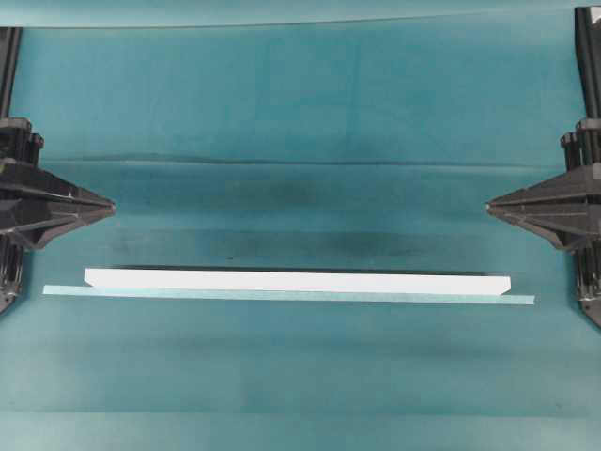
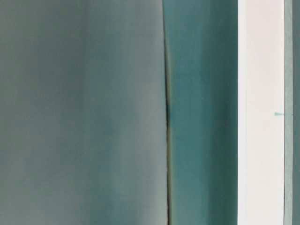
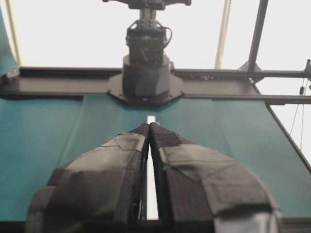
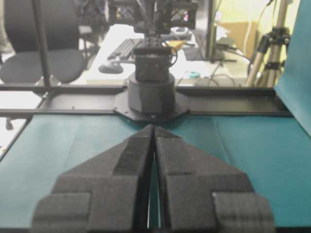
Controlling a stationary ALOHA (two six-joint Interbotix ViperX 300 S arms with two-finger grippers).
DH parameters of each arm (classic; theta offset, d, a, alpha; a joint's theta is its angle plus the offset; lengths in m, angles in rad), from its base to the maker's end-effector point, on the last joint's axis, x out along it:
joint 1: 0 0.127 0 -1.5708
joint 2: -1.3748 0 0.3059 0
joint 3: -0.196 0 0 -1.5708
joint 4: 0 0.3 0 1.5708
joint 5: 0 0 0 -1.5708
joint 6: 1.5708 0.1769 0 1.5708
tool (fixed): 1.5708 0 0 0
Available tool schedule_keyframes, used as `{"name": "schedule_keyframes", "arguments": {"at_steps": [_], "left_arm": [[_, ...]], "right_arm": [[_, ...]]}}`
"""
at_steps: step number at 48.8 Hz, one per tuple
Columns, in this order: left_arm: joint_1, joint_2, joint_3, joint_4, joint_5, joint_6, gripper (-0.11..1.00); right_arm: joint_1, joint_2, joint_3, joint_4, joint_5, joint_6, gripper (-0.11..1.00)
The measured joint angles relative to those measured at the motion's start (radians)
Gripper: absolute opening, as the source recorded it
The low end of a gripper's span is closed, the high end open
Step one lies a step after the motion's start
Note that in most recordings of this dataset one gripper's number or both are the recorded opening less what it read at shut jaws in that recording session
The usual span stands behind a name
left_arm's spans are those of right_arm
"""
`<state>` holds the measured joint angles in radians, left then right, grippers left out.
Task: Lift a wooden board with both hands.
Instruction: 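Move both grippers inward and down over the ends of the white board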
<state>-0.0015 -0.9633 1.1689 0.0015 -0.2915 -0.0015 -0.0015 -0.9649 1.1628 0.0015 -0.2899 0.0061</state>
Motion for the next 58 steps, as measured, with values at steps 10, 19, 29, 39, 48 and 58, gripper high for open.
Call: {"name": "schedule_keyframes", "arguments": {"at_steps": [10,19,29,39,48,58], "left_arm": [[-0.028,0.006,-0.031,0.008,0.074,-0.078,0.01],[-0.026,0.029,-0.089,0.011,0.186,-0.101,0.0],[-0.026,0.117,-0.163,0.011,0.383,-0.141,0.0],[-0.023,0.227,-0.245,0.011,0.537,-0.184,0.0],[-0.023,0.341,-0.324,0.012,0.644,-0.183,0.0],[-0.023,0.469,-0.41,0.015,0.828,-0.175,0.0]], "right_arm": [[0.006,0.003,-0.025,0.078,0.124,0.046,0.02],[0.005,0.041,-0.074,0.106,0.373,0.144,0.02],[-0.006,0.133,-0.155,0.114,0.54,0.198,0.02],[-0.008,0.296,-0.25,0.114,0.66,0.242,0.02],[-0.012,0.442,-0.339,0.112,0.801,0.252,0.02],[-0.015,0.549,-0.422,0.101,0.969,0.253,0.02]]}}
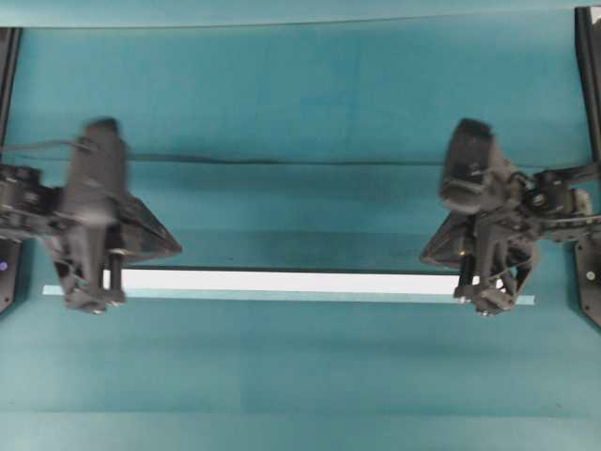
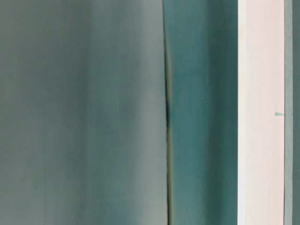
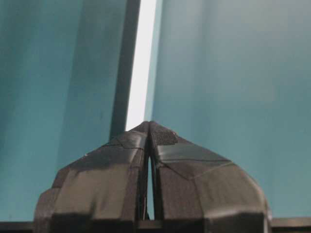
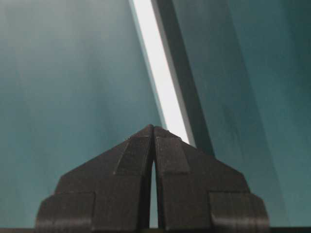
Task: Lift a wooden board with both hands.
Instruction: 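Move both grippers inward and down over the ends of the white board, then lower both open grippers onto the board and close them on it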
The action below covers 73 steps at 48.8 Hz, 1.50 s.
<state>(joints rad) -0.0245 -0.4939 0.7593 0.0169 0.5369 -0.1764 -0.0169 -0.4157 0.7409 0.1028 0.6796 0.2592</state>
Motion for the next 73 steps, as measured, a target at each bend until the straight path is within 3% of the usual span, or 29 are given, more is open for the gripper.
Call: {"name": "schedule_keyframes", "arguments": {"at_steps": [15,25,30,34,43,48,73], "left_arm": [[0.014,0.089,-0.051,0.005,0.054,0.002,0.0],[0.015,0.112,-0.051,0.005,0.061,0.018,0.04],[0.015,0.115,-0.046,0.005,0.063,0.054,0.11],[0.015,0.115,-0.044,0.005,0.063,0.081,0.28],[0.017,0.132,-0.038,0.005,0.064,0.08,0.82],[0.018,0.158,-0.037,0.005,0.064,0.074,0.99],[-0.012,0.288,-0.028,0.005,0.021,0.064,0.98]], "right_arm": [[-0.002,0.12,-0.117,-0.051,0.092,-0.015,0.02],[0.0,0.158,-0.15,-0.057,0.149,-0.092,0.03],[0.008,0.163,-0.155,-0.055,0.152,-0.135,0.12],[0.011,0.164,-0.156,-0.052,0.156,-0.161,0.29],[0.009,0.176,-0.152,-0.052,0.152,-0.179,0.83],[0.012,0.192,-0.149,-0.067,0.143,-0.186,0.95],[0.026,0.255,-0.115,-0.083,0.067,-0.192,0.95]]}}
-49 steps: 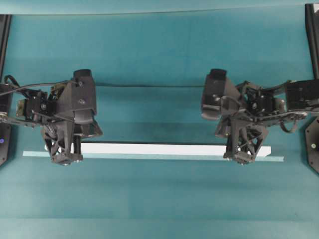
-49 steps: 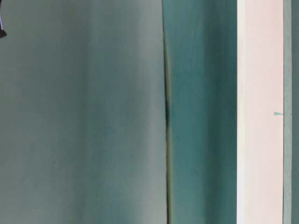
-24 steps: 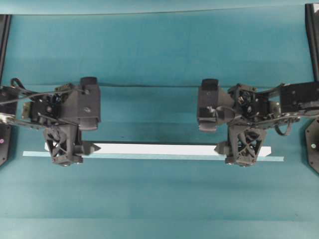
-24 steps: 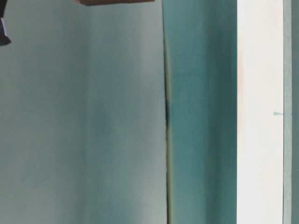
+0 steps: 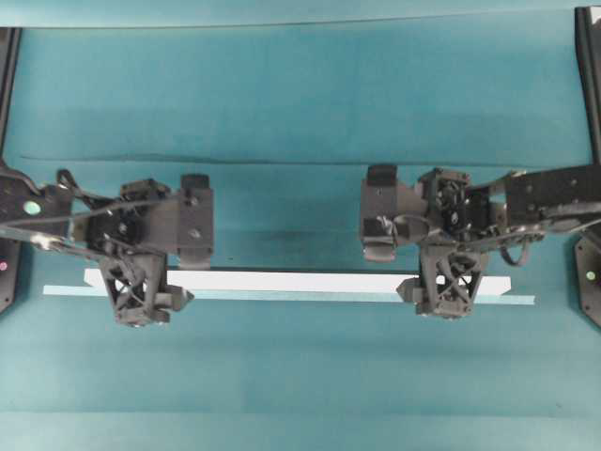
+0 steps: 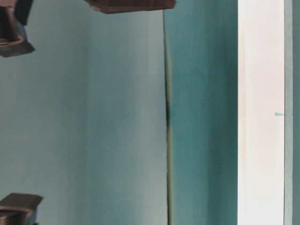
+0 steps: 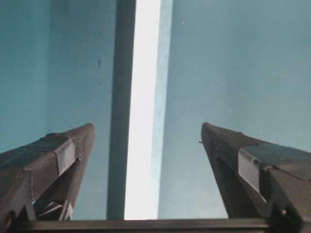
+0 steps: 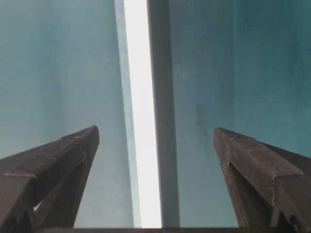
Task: Lift a wooden board with both hands.
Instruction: 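Lower both open grippers onto the board and close them on it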
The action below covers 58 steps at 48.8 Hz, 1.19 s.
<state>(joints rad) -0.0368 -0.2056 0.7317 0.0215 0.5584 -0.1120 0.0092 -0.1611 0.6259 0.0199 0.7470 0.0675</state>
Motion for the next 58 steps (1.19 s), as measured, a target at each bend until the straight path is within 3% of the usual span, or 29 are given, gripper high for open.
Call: {"name": "schedule_keyframes", "arguments": {"at_steps": [35,58], "left_arm": [[0.023,0.183,0.06,0.0,-0.21,0.0,0.98],[0.02,0.229,0.058,0.0,-0.225,0.0,0.97]], "right_arm": [[0.031,0.204,0.031,-0.018,-0.167,-0.002,0.95],[0.028,0.233,0.057,-0.018,-0.232,-0.002,0.93]]}}
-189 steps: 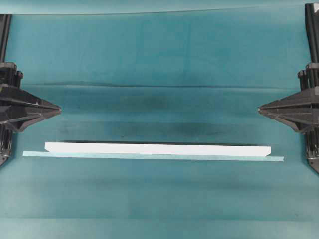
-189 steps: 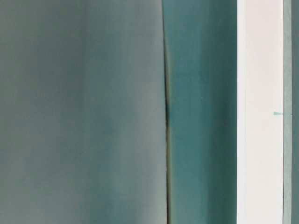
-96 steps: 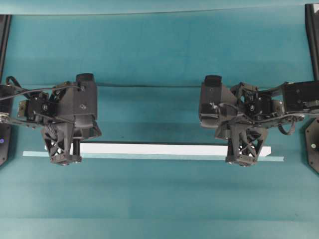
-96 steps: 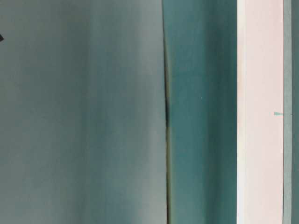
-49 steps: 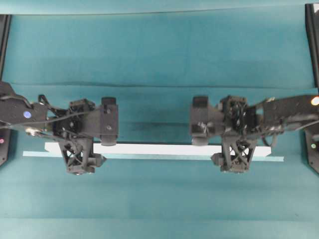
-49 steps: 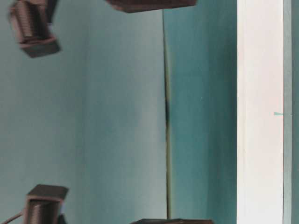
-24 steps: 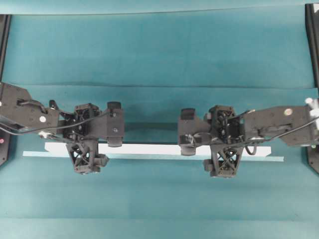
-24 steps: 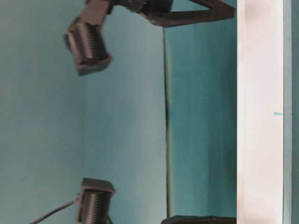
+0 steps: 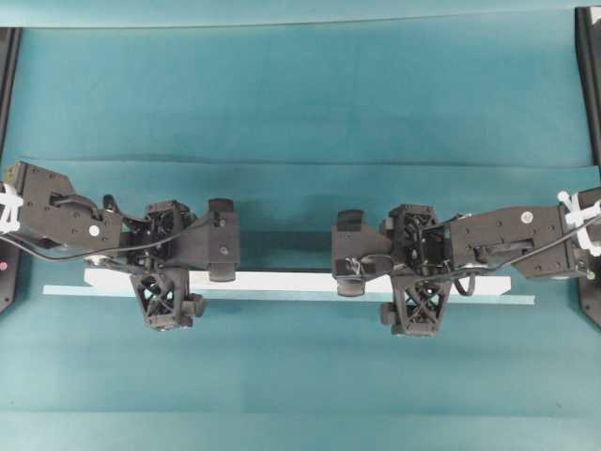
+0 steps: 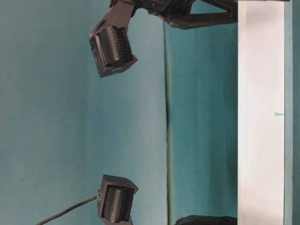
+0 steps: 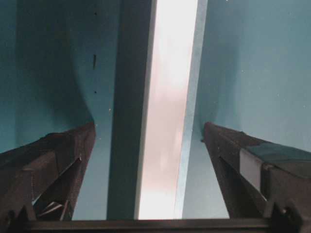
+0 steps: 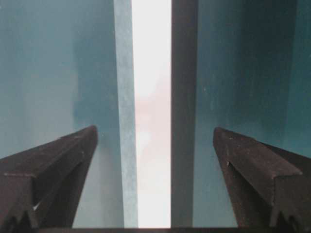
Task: Lift a wooden board with both hands.
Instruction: 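Lower both open grippers onto the board and close them on it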
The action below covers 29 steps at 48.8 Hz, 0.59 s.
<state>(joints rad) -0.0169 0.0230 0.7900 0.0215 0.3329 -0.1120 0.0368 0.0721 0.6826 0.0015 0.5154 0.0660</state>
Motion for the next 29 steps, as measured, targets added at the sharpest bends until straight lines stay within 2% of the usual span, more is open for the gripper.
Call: {"name": "schedule_keyframes", "arguments": {"at_steps": [4,7,10,16,19,29], "left_arm": [[0.0,0.0,-0.002,0.002,0.002,0.0,0.93],[-0.002,0.0,-0.003,0.0,0.0,0.0,0.84],[-0.005,0.0,-0.005,0.002,0.002,0.0,0.7],[-0.018,0.003,-0.005,0.002,0.005,0.0,0.31],[-0.017,0.003,-0.005,0.005,0.008,0.0,0.19],[-0.017,0.003,-0.005,0.006,0.008,0.0,0.18]], "right_arm": [[0.0,0.0,0.002,0.0,0.0,0.002,0.87],[0.0,0.0,0.002,0.0,0.002,0.002,0.74],[0.0,0.002,0.002,0.002,0.002,0.009,0.57],[0.0,0.003,0.002,0.002,0.003,0.026,0.23],[0.0,0.003,0.0,0.002,0.005,0.029,0.21],[-0.002,0.006,-0.006,0.008,0.015,0.029,0.21]]}}
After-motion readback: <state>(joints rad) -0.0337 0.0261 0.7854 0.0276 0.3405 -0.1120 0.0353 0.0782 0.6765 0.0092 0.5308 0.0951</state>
